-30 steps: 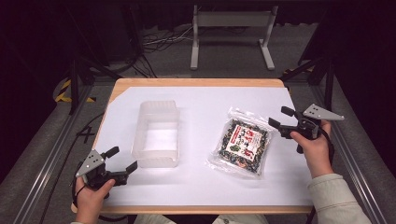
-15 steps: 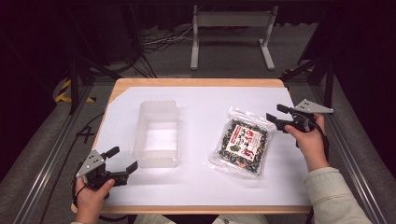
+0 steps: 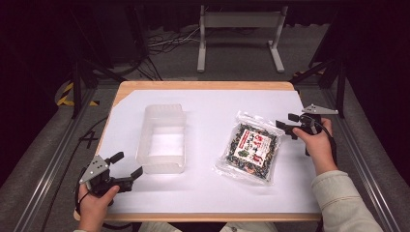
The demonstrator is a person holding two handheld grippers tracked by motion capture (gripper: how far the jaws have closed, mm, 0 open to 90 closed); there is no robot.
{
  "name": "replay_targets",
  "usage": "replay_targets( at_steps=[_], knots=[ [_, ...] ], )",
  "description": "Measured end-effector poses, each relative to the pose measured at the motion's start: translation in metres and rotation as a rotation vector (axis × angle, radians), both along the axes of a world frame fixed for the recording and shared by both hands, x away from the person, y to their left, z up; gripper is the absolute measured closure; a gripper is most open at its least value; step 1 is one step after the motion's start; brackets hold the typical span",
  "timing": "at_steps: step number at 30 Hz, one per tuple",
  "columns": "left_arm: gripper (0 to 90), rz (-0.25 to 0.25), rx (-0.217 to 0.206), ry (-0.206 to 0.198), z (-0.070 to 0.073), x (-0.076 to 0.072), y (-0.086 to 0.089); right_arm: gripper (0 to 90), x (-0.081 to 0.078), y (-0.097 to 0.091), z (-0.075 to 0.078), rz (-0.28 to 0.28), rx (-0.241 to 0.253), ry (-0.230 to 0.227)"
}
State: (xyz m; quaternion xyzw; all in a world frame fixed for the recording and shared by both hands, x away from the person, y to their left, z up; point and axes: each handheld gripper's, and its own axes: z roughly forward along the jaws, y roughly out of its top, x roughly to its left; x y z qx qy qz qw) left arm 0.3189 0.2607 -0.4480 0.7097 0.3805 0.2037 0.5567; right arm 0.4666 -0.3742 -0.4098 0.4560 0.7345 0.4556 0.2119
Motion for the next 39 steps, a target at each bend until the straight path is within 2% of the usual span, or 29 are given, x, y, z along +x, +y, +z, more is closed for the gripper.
replay_targets(
  at_steps=[4, 7, 9, 13, 26, 28, 31, 39],
  knots=[
    [5.6, 0.004, -0.002, 0.0, 0.0, 0.0, 0.0, 28.0, 0.002, 0.0, -0.006, -0.005, 0.015, 0.05],
    [6.5, 0.002, -0.001, -0.002, 0.0, -0.001, 0.0, 27.8, 0.002, 0.001, -0.008, -0.004, 0.018, 0.057],
    [6.5, 0.001, -0.004, -0.002, 0.001, -0.001, 0.0, 27.8, 0.002, 0.002, -0.01, -0.005, 0.033, 0.077],
    [6.5, -0.002, 0.001, -0.004, 0.001, -0.001, -0.001, 27.8, 0.003, 0.002, -0.016, -0.008, 0.026, 0.102],
    [7.4, 0.0, 0.005, -0.002, 0.001, -0.001, -0.002, 31.2, 0.004, 0.003, -0.025, -0.002, 0.052, 0.15],
    [7.1, -0.006, 0.001, 0.004, 0.001, -0.001, -0.002, 30.8, 0.006, 0.003, -0.028, -0.004, 0.084, 0.177],
    [6.9, -0.004, 0.0, 0.006, 0.001, -0.001, -0.003, 30.7, 0.006, 0.004, -0.029, 0.003, 0.104, 0.182],
    [7.2, -0.007, 0.0, 0.008, 0.001, -0.001, -0.003, 32.8, 0.007, 0.005, -0.032, 0.008, 0.1, 0.207]
  ],
)
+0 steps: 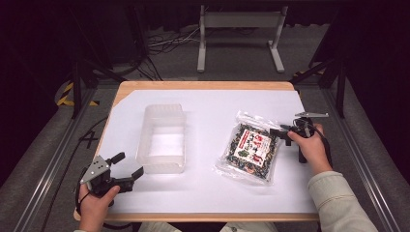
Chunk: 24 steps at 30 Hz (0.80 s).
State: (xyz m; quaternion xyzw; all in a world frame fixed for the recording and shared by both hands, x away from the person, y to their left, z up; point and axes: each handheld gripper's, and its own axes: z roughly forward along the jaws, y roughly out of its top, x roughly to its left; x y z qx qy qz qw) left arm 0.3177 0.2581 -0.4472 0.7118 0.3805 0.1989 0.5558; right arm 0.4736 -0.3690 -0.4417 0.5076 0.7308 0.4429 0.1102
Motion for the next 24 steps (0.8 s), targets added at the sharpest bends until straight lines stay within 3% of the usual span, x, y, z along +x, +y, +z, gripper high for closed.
replay_targets(
  at_steps=[5, 7, 8, 10, 14, 15, 19, 24],
  knots=[
    [7.1, 0.0, -0.001, 0.0, 0.0, 0.0, 0.0, 47.2, -0.001, -0.001, 0.002, 0.005, -0.029, 0.011],
    [7.2, 0.0, 0.005, 0.003, 0.0, 0.0, -0.001, 59.6, -0.003, -0.002, 0.003, 0.006, -0.033, 0.017],
    [7.4, -0.001, 0.01, 0.004, 0.0, 0.0, -0.001, 67.3, -0.004, -0.001, 0.005, 0.016, -0.071, 0.009],
    [7.4, -0.002, 0.011, 0.004, 0.0, 0.0, -0.001, 72.2, -0.005, -0.001, 0.007, 0.03, -0.085, 0.007],
    [7.4, -0.002, 0.008, 0.003, 0.0, 0.0, -0.001, 77.3, -0.006, 0.0, 0.008, 0.048, -0.107, -0.004],
    [7.4, -0.001, 0.006, 0.003, 0.0, 0.0, -0.001, 83.7, -0.007, -0.001, 0.009, 0.05, -0.105, -0.01],
    [7.4, 0.002, 0.002, 0.004, 0.0, -0.001, -0.001, 87.4, -0.008, -0.001, 0.01, 0.061, -0.106, -0.009],
    [7.2, 0.0, 0.012, 0.014, 0.001, -0.001, 0.001, 89.5, -0.01, 0.004, 0.014, 0.069, -0.163, -0.036]
  ],
)
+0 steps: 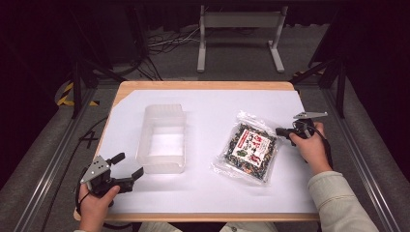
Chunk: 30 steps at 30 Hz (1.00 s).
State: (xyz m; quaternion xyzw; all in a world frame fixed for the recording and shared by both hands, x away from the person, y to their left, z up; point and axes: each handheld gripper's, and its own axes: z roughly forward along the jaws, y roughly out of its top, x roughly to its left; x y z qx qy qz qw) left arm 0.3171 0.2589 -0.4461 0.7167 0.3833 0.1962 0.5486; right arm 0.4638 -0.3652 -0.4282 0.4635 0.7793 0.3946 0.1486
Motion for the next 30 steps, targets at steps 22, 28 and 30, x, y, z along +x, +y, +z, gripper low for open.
replay_targets(
  at_steps=[22, 28, 30],
  knots=[
    [4.5, 0.009, -0.02, -0.007, 0.008, -0.003, 0.002, 90.0, -0.019, -0.003, 0.064, 0.03, 0.106, -0.161],
    [4.2, 0.005, -0.021, -0.013, 0.009, -0.003, 0.002, 90.0, -0.027, 0.001, 0.084, 0.063, 0.132, -0.214],
    [4.2, 0.007, -0.018, -0.014, 0.01, -0.003, 0.002, 90.0, -0.03, 0.002, 0.092, 0.075, 0.151, -0.225]
  ],
)
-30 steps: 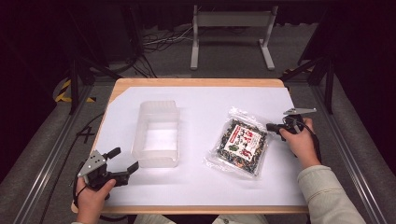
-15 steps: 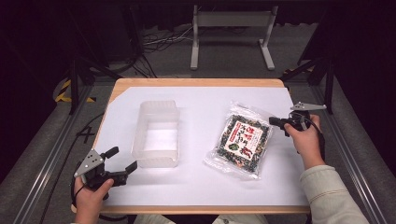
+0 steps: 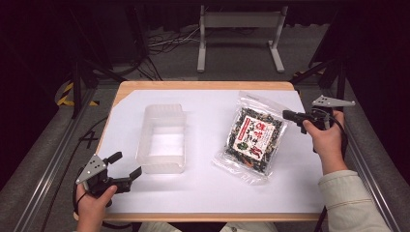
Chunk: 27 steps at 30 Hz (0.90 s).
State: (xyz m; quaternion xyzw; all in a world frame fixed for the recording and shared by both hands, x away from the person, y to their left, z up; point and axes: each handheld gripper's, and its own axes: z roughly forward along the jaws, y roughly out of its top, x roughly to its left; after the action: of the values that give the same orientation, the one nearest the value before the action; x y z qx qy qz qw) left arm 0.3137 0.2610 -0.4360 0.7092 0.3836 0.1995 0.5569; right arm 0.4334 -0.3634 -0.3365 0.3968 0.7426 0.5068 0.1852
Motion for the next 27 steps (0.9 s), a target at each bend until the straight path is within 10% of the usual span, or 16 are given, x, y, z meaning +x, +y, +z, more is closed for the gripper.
replay_targets(
  at_steps=[27],
  knots=[
    [3.7, 0.024, 0.021, -0.035, 0.011, -0.002, 0.004, 90.0, -0.053, 0.02, 0.085, 0.176, 0.094, -0.207]
  ],
)
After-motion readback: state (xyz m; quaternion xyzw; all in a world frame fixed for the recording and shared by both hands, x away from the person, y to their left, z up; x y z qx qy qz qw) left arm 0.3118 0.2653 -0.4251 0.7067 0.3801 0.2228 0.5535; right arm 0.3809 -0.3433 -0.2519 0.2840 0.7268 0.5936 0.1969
